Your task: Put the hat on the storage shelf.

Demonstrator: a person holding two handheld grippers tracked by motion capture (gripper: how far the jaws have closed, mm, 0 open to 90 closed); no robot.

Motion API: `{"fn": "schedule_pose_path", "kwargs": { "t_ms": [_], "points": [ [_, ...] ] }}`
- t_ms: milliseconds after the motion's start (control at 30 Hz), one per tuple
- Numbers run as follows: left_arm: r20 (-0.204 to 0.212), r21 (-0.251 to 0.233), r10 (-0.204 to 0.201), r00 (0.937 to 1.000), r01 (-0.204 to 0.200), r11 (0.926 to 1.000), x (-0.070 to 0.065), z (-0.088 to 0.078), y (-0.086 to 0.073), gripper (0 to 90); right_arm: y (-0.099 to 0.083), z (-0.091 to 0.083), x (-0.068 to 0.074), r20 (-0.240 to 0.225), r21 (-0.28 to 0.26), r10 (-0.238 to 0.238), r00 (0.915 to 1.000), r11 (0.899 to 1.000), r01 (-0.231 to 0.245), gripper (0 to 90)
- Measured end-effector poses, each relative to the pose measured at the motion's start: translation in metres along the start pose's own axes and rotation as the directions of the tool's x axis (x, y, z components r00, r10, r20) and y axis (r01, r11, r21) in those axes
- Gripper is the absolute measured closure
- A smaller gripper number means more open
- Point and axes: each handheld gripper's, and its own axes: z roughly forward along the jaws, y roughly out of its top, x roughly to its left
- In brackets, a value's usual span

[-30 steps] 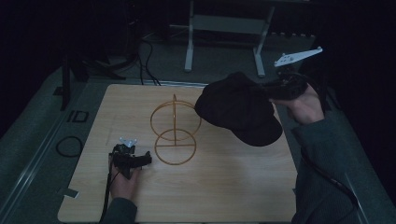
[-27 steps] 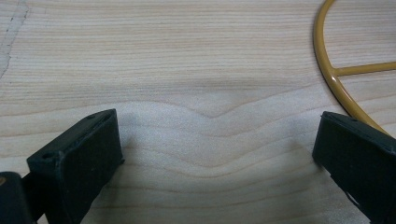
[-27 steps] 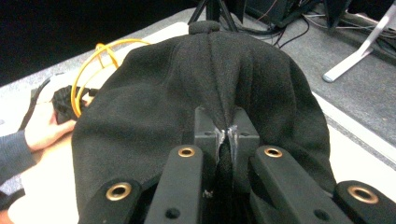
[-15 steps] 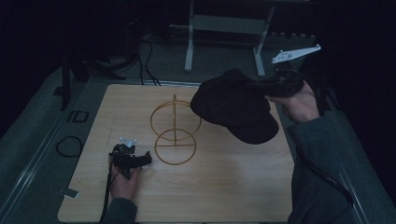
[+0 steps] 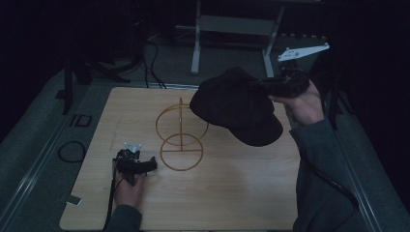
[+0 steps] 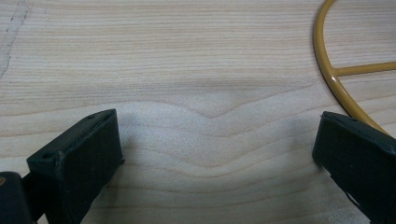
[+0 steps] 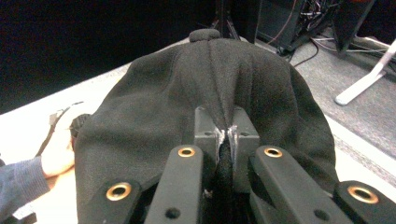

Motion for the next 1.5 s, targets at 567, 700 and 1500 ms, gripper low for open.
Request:
{"fn": "schedule_pose_path", "kwargs": {
  "t_ms": [567,700,1500],
  "points": [
    [-0.001,-0.003,-0.003,1.0,0.003,1.0,0.0,0.0,0.0,0.8,0.014,0.017,0.015,-0.04,-0.021,-0.019,0.999,1.0,0.019,85.1],
    [-0.001,-0.002,-0.003,1.0,0.003,1.0,0.0,0.0,0.0,0.8,0.017,0.022,0.018,-0.054,-0.024,-0.025,0.9982,0.999,0.024,85.1],
    [0.002,0.004,0.003,1.0,-0.003,1.0,0.0,0.0,0.0,0.8,0.038,0.04,0.043,-0.093,-0.065,-0.066,0.9934,0.996,0.06,85.1]
  ]
}}
